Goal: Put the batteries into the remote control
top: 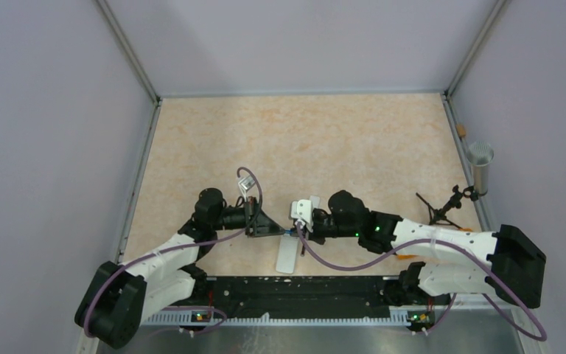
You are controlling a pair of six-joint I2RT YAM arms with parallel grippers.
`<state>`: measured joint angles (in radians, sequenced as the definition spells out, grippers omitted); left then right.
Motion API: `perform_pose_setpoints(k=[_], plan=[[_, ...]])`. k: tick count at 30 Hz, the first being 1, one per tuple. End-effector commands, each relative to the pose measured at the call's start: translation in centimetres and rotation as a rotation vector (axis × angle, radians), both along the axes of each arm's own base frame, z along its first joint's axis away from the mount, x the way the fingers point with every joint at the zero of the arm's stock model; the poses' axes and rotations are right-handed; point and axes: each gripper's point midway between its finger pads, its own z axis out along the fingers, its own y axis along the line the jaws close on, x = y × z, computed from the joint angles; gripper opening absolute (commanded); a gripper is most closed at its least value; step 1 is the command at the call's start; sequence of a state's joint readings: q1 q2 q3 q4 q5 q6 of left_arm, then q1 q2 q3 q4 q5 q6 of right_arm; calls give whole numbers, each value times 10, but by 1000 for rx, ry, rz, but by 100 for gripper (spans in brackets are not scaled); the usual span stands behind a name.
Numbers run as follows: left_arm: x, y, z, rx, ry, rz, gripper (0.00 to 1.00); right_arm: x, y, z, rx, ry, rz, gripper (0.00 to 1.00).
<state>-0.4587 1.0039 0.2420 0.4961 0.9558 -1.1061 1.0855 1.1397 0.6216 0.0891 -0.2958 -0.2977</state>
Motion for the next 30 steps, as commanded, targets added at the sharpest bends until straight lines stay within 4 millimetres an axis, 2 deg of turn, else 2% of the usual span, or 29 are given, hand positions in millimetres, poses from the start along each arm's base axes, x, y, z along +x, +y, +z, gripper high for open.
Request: perform_pose_setpoints(k=[1, 3, 6, 7, 9, 11, 14, 20, 27, 30], plan=[[-1, 0, 2, -19, -30, -13, 6, -5, 7, 19, 62, -32, 38, 0], [4, 2, -6, 23, -20, 16, 30, -2, 5, 19, 50, -34, 21, 0], [12, 7, -18, 108, -37, 72, 54, 6, -4, 9, -30, -28, -38, 0], [15, 9, -20, 132, -52, 94, 60, 8, -10, 3, -74, -20, -59, 0], [22, 15, -26, 201, -77, 145, 66, 13, -17, -6, -138, -14, -89, 0], [30, 25, -39, 301, -101, 198, 76, 17, -23, -13, -192, -11, -117, 0], [31, 38, -60, 403, -81, 233, 77, 23, -30, -21, -260, -16, -146, 0], [16, 40, -85, 434, -4, 186, 74, 34, -37, -32, -357, -15, -185, 0], [-6, 44, -103, 490, 68, 103, 74, 41, -41, -43, -409, 10, -194, 0], [-16, 39, -107, 485, 101, 60, 73, 44, -39, -49, -432, 29, -193, 0]])
